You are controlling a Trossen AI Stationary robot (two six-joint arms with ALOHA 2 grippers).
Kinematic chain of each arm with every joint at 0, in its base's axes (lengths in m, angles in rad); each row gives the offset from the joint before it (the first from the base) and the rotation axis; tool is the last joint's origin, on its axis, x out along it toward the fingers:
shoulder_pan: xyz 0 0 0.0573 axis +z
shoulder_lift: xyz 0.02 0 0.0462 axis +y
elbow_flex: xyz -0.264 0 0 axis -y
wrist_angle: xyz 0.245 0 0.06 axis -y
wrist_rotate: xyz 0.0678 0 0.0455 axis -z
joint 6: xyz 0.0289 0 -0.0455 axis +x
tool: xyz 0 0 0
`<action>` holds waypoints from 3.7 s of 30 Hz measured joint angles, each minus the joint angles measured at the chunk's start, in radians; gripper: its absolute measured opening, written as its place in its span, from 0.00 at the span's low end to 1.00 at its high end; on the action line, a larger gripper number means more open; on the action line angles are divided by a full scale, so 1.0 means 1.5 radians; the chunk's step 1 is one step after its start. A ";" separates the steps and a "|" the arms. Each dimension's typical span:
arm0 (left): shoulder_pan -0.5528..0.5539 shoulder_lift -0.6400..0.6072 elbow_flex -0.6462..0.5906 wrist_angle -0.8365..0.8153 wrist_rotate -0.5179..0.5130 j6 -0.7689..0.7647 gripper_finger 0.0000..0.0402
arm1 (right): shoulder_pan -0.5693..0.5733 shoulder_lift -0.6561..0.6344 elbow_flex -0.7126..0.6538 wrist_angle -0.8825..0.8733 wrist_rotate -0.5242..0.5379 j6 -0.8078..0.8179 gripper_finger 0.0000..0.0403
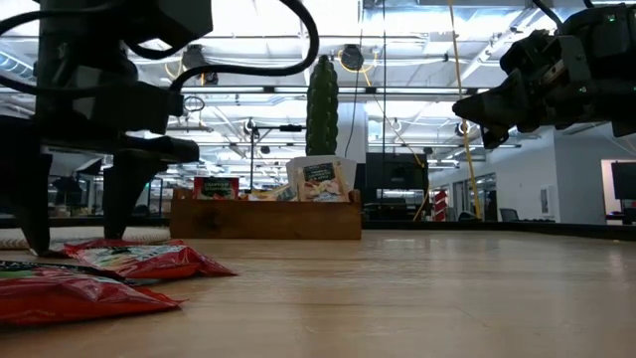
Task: Pick & Place Tea
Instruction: Put the red tea bag into the left section of the wooden organizer
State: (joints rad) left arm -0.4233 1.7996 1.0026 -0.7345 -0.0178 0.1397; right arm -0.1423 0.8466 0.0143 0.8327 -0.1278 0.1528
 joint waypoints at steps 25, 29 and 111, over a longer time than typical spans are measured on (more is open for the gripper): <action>-0.024 0.002 0.189 -0.286 -0.317 0.121 0.01 | 0.000 0.000 0.000 0.000 0.000 -0.005 0.00; -0.004 -0.001 0.230 -0.355 -0.462 0.229 0.02 | 0.000 0.000 0.000 0.000 0.000 -0.005 0.00; 0.334 -0.077 0.054 -0.070 -0.085 -0.029 0.00 | 0.000 0.000 0.000 -0.015 0.002 -0.017 0.00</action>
State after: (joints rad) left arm 0.0784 1.6844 1.0836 -0.8396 -0.1454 0.0965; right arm -0.1425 0.8467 0.0143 0.8101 -0.1242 0.1267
